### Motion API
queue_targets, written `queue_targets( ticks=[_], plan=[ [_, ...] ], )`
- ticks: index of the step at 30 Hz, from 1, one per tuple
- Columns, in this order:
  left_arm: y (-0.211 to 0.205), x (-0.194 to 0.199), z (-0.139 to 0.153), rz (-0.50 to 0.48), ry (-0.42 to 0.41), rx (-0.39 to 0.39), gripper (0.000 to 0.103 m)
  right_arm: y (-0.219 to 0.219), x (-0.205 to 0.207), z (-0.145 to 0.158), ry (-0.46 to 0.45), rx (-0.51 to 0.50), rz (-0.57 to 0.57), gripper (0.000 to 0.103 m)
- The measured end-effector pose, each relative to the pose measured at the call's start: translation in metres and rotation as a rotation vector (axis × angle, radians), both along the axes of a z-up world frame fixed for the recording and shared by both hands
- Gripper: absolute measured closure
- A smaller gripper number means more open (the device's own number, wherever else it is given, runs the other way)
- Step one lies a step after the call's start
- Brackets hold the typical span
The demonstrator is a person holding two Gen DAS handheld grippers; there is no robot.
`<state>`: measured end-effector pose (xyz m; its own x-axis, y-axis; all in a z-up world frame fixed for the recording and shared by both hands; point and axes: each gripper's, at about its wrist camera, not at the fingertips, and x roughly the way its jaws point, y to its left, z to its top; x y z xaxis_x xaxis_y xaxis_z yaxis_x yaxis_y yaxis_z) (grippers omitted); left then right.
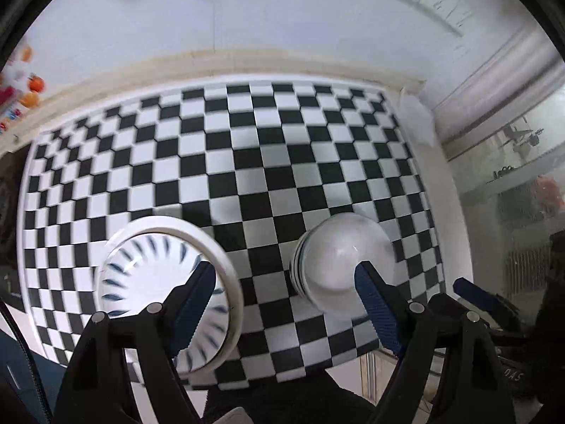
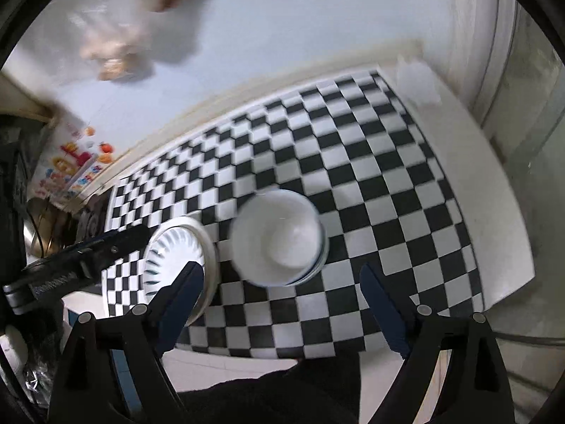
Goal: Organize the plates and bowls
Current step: 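Grip the rim of the bowl stack with both grippers and lift it, then carry the bowl stack with both grippers over the plate stack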
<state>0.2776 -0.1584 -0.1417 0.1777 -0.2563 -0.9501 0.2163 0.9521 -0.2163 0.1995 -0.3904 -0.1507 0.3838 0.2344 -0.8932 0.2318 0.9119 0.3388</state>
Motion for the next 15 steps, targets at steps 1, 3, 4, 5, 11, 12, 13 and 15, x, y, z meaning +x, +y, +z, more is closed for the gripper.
queue_targets(
  ticks=[1, 3, 4, 5, 11, 12, 13, 15],
  plan=[
    [-0.004, 0.007, -0.009, -0.006, 0.025, -0.004, 0.023, -0.005, 0.007, -0.012, 0.013, 0.018, -0.006, 0.011],
    [-0.011, 0.022, -0.035, -0.009, 0.092, 0.005, 0.024, -0.018, 0.023, -0.039, 0.044, 0.065, -0.024, 0.011],
    [-0.015, 0.027, -0.044, -0.017, 0.122, 0.001, 0.024, -0.023, 0.029, -0.049, 0.053, 0.082, -0.031, 0.011],
    [-0.018, 0.031, -0.055, -0.024, 0.157, 0.003, 0.024, -0.030, 0.037, -0.062, 0.072, 0.101, -0.041, 0.011],
    [-0.036, 0.045, -0.110, -0.075, 0.325, -0.003, 0.030, -0.045, 0.061, -0.124, 0.187, 0.237, -0.052, 0.018],
    [-0.038, 0.045, -0.116, -0.085, 0.343, -0.008, 0.033, -0.046, 0.064, -0.134, 0.213, 0.258, -0.053, 0.021],
    [-0.040, 0.046, -0.121, -0.093, 0.358, -0.013, 0.035, -0.047, 0.067, -0.144, 0.230, 0.284, -0.052, 0.025],
    [-0.042, 0.046, -0.130, -0.092, 0.394, -0.028, 0.044, -0.045, 0.071, -0.158, 0.257, 0.320, -0.047, 0.029]
  ],
)
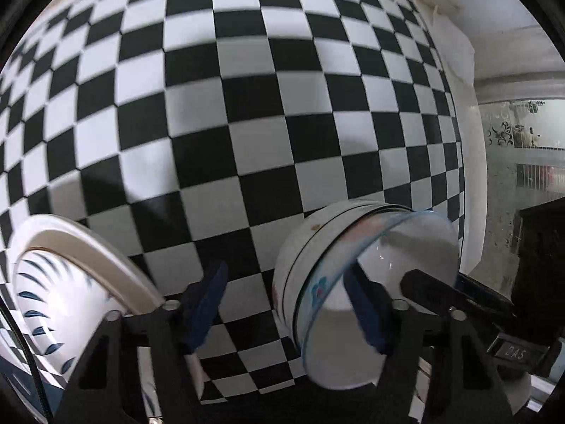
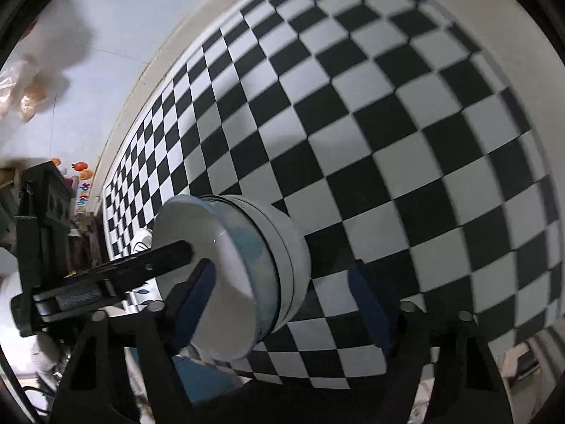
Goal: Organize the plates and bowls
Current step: 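Carry the bowl stack with both grippers over the plate stack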
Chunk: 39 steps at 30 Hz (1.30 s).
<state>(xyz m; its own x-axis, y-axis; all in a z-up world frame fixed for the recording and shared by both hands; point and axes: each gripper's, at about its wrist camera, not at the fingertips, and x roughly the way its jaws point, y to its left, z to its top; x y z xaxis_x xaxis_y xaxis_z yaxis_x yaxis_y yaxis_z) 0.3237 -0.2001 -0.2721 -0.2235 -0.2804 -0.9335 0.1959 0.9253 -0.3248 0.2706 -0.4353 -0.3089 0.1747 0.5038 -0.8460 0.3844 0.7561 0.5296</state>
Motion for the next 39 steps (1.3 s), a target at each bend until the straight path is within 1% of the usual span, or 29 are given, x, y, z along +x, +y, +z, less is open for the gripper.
queue_targets(
  ticks=[1, 2, 3, 4, 6, 7, 9, 10, 12, 14, 18, 22, 28, 31, 35, 39],
  plan=[
    [0.000, 0.000, -0.004, 0.005, 0.014, -0.009, 0.046, 0.001, 0.002, -0.005, 0.006, 0.014, 0.001, 0.030],
    [-0.001, 0.000, -0.006, 0.008, 0.025, -0.020, 0.049, 0.002, 0.003, -0.009, 0.010, 0.031, 0.003, 0.033],
    [-0.001, 0.000, -0.009, 0.007, 0.036, -0.027, 0.055, 0.004, 0.006, -0.015, 0.020, 0.045, 0.009, 0.036],
    [-0.002, 0.000, -0.012, 0.004, 0.050, -0.037, 0.057, 0.006, 0.007, -0.018, 0.026, 0.054, 0.014, 0.040],
    [-0.005, -0.001, -0.016, 0.013, 0.075, -0.077, 0.057, 0.010, 0.010, -0.027, 0.039, 0.071, 0.026, 0.046],
    [-0.006, -0.001, -0.018, 0.017, 0.084, -0.090, 0.056, 0.012, 0.011, -0.031, 0.045, 0.081, 0.028, 0.051],
    [-0.008, -0.003, -0.015, 0.017, 0.057, -0.081, 0.056, 0.013, 0.012, -0.039, 0.060, 0.079, 0.029, 0.056],
    [-0.008, -0.004, -0.013, 0.011, 0.046, -0.082, 0.057, 0.012, 0.012, -0.042, 0.066, 0.076, 0.029, 0.061],
    [-0.008, -0.006, -0.010, 0.007, 0.021, -0.082, 0.059, 0.011, 0.011, -0.047, 0.068, 0.089, 0.020, 0.062],
    [-0.008, -0.008, -0.009, 0.003, 0.008, -0.075, 0.059, 0.013, 0.012, -0.048, 0.064, 0.079, 0.027, 0.064],
    [-0.005, -0.010, -0.005, 0.013, -0.006, -0.075, 0.059, 0.019, 0.014, -0.043, 0.062, 0.050, 0.040, 0.065],
    [0.000, -0.011, 0.003, 0.021, -0.024, -0.071, 0.059, 0.028, 0.018, -0.040, 0.063, 0.043, 0.040, 0.067],
    [0.005, -0.008, 0.021, 0.019, -0.083, -0.078, 0.059, 0.042, 0.019, -0.033, 0.054, 0.031, 0.065, 0.070],
    [0.009, -0.007, 0.022, 0.030, -0.091, -0.082, 0.059, 0.047, 0.022, -0.032, 0.039, 0.024, 0.069, 0.071],
    [0.013, -0.010, 0.029, 0.032, -0.106, -0.084, 0.059, 0.050, 0.022, -0.023, 0.015, -0.013, 0.084, 0.071],
    [0.023, -0.011, 0.041, 0.050, -0.115, -0.098, 0.059, 0.056, 0.025, -0.009, -0.002, -0.025, 0.102, 0.071]
  ],
)
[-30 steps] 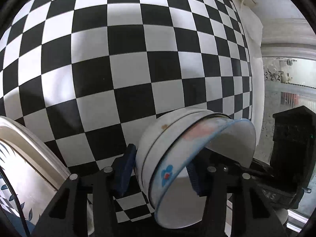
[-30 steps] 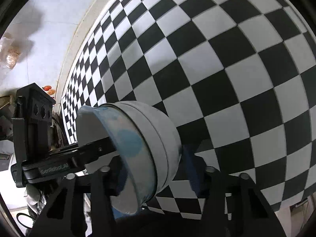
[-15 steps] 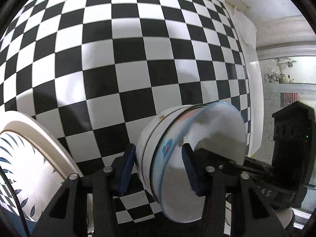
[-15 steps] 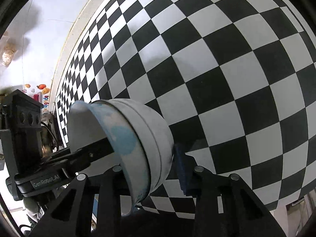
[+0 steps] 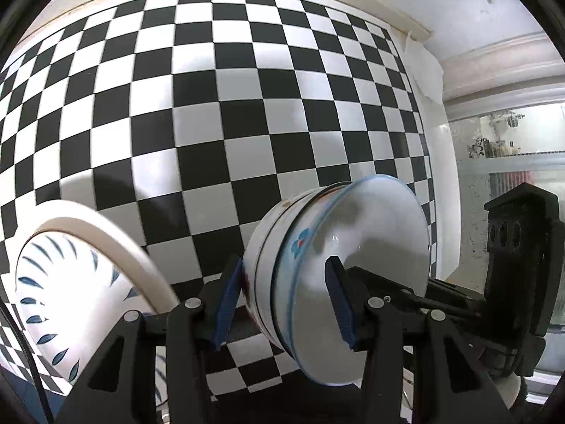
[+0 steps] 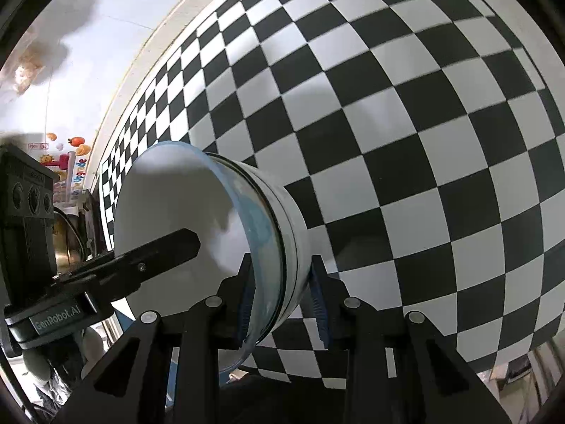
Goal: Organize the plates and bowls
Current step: 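Carry the bowl stack with both grippers over the plate stack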
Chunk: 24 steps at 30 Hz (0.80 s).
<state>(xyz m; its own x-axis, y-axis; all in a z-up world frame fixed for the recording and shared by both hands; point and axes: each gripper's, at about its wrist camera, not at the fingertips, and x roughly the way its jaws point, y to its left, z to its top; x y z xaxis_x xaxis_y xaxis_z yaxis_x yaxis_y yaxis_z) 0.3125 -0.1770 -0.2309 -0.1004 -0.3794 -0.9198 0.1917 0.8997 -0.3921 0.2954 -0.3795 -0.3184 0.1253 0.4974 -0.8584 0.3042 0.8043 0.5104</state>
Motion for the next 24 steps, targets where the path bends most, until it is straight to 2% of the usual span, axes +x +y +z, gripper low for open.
queue_targets(
  ticks=[12, 24],
  plan=[
    [0.066, -0.008, 0.037, 0.086, -0.056, 0.002, 0.059, 0.059, 0.010, 0.042, -0.067, 0.003, 0.101, 0.071],
    [0.158, -0.020, 0.036, 0.261, -0.057, 0.023, 0.059, 0.155, 0.021, 0.050, -0.082, 0.022, 0.270, 0.071]
  ],
)
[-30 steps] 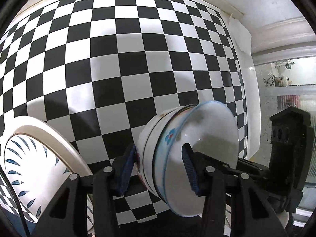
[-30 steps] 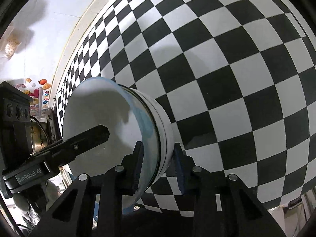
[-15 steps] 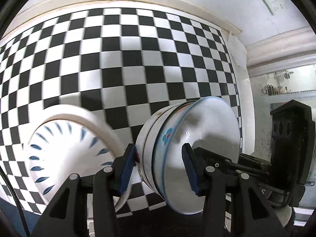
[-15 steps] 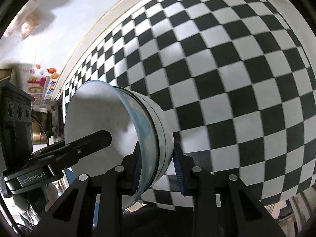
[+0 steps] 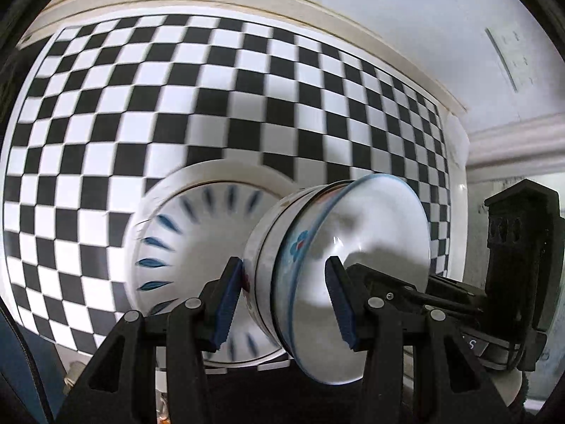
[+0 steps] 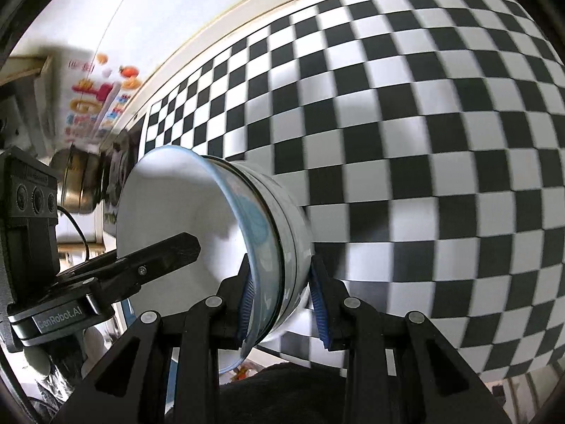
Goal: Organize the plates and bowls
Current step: 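Carry the bowl stack with both grippers over the plate stack, then lower the bowl stack onto the plates and open both grippers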
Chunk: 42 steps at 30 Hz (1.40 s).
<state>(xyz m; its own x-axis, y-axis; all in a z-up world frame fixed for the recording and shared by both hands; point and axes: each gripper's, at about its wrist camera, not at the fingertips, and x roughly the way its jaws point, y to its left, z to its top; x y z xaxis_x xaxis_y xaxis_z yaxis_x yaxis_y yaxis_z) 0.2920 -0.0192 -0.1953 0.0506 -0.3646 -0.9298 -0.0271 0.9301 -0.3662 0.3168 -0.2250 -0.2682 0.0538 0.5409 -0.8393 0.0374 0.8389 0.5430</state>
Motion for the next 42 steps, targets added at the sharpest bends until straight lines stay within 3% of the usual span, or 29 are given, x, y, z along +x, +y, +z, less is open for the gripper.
queue_targets(
  ticks=[8, 14, 36, 42],
  plan=[
    [0.039, -0.006, -0.020, 0.073, 0.035, 0.010, 0.059, 0.056, 0.005, -0.017, 0.018, -0.014, 0.086, 0.071],
    [0.049, -0.011, -0.033, 0.077, 0.051, 0.026, 0.059, 0.079, 0.007, -0.029, 0.029, -0.042, 0.118, 0.071],
    [0.059, -0.016, -0.047, 0.100, 0.077, 0.019, 0.059, 0.095, 0.011, -0.022, -0.003, -0.116, 0.155, 0.071],
    [0.059, -0.017, -0.042, 0.094, 0.051, 0.035, 0.059, 0.095, 0.009, -0.022, -0.003, -0.121, 0.139, 0.071]
  ],
)
